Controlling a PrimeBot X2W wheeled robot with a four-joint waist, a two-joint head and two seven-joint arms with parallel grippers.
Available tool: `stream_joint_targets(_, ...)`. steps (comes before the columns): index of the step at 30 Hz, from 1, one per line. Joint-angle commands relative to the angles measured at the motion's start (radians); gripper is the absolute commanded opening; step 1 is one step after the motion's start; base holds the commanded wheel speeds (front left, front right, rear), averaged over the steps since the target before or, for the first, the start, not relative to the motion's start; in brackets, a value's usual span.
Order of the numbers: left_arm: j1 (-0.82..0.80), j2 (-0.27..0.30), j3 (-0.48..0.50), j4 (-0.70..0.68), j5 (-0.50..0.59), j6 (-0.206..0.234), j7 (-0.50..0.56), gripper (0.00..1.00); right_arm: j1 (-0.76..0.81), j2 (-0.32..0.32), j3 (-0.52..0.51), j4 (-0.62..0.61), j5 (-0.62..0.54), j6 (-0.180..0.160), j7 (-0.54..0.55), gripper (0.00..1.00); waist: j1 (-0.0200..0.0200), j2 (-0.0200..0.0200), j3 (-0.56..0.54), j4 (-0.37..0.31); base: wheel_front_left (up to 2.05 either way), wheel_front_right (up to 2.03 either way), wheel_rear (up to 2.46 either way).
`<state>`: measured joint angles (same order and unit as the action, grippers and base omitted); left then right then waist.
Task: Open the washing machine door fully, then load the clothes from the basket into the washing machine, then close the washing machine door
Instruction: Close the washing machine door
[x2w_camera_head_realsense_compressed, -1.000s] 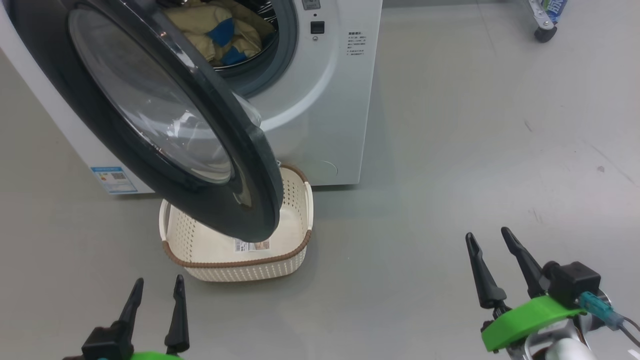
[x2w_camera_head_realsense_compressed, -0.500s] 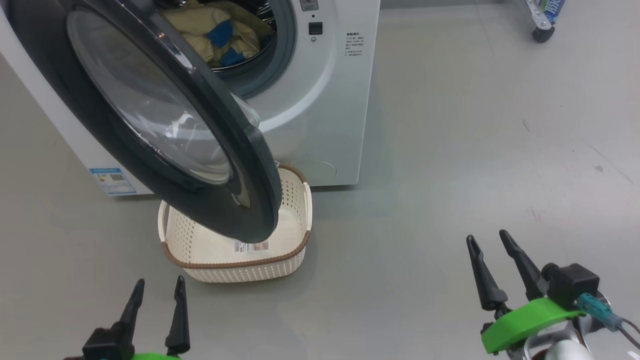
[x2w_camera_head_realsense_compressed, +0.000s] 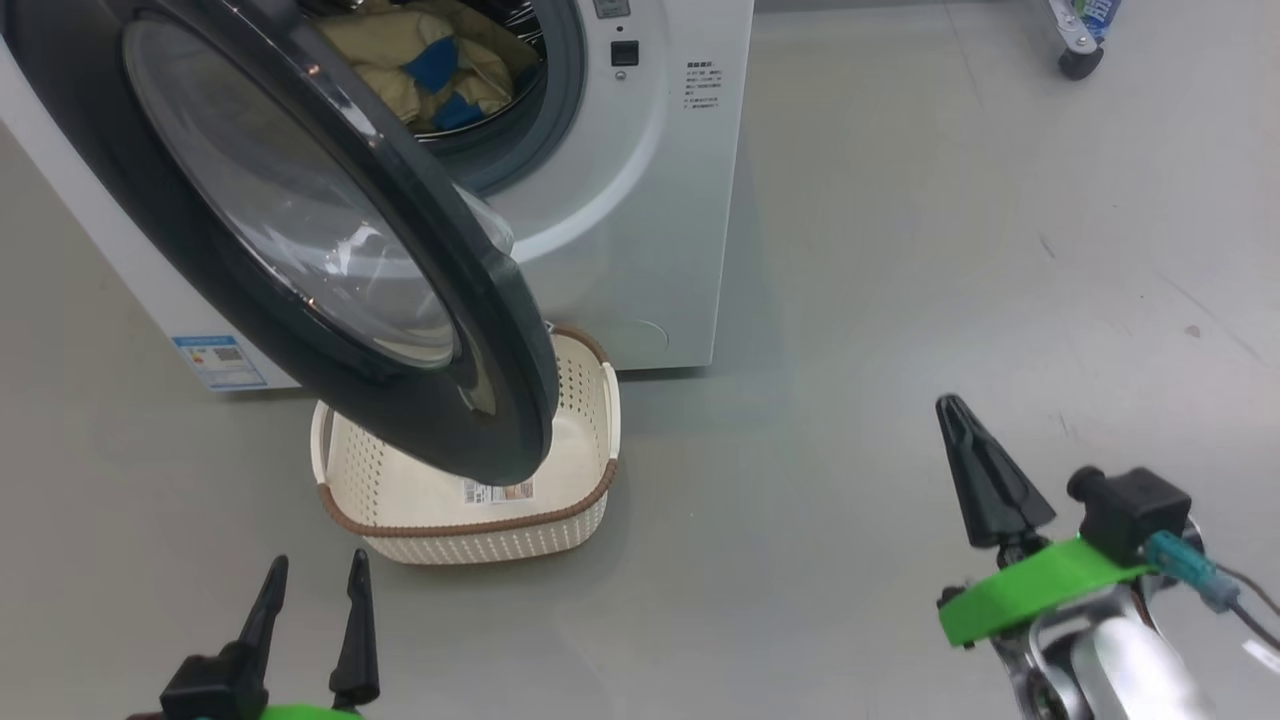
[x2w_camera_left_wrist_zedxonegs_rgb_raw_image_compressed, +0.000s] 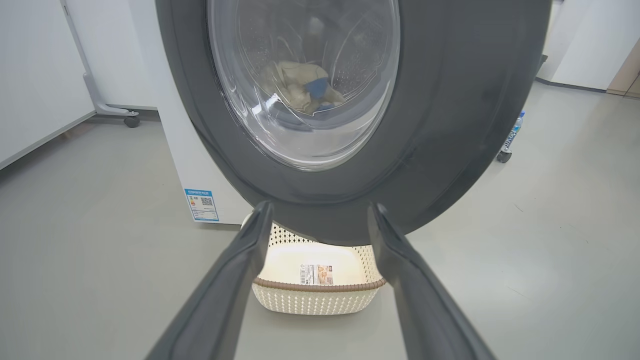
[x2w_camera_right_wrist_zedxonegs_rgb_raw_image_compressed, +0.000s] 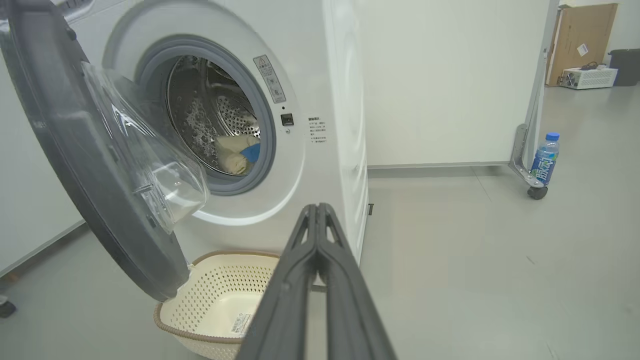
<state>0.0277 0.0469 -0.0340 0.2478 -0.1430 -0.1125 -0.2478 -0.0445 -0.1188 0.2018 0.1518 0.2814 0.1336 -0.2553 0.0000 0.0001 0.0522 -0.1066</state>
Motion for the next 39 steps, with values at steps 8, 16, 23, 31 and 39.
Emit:
stream_joint_targets(8,-0.025,0.003,0.028,-0.039,-0.024,0.014,-0.014,1.0,-0.247,-0.02,0.124,-0.208,-0.006,-0.003,-0.006,0.0,0.0,-0.0001,0.003,0.01,0.0,0.0,0.0)
stream_joint_targets(16,-0.038,0.003,0.013,-0.04,-0.033,0.017,-0.014,1.0,-0.404,0.004,0.306,-0.315,0.013,-0.003,-0.006,0.0,0.0,-0.0001,0.006,0.038,0.0,0.0,0.0)
stream_joint_targets(23,-0.053,0.003,-0.011,-0.045,-0.048,0.024,-0.014,1.0,-0.476,0.03,0.529,-0.297,0.064,-0.003,-0.006,0.0,0.0,-0.0001,0.021,0.081,0.0,0.0,0.0)
stream_joint_targets(31,-0.081,0.003,-0.041,-0.053,-0.062,0.028,-0.014,1.0,-0.465,0.056,0.668,-0.12,0.125,-0.003,-0.006,0.0,0.0,-0.0001,0.055,0.14,0.0,0.0,0.0)
stream_joint_targets(39,-0.097,0.003,-0.059,-0.054,-0.091,0.033,-0.014,1.0,-0.468,0.067,0.659,-0.004,0.167,-0.003,-0.006,0.0,0.0,-0.0001,0.093,0.177,0.0,0.0,0.0)
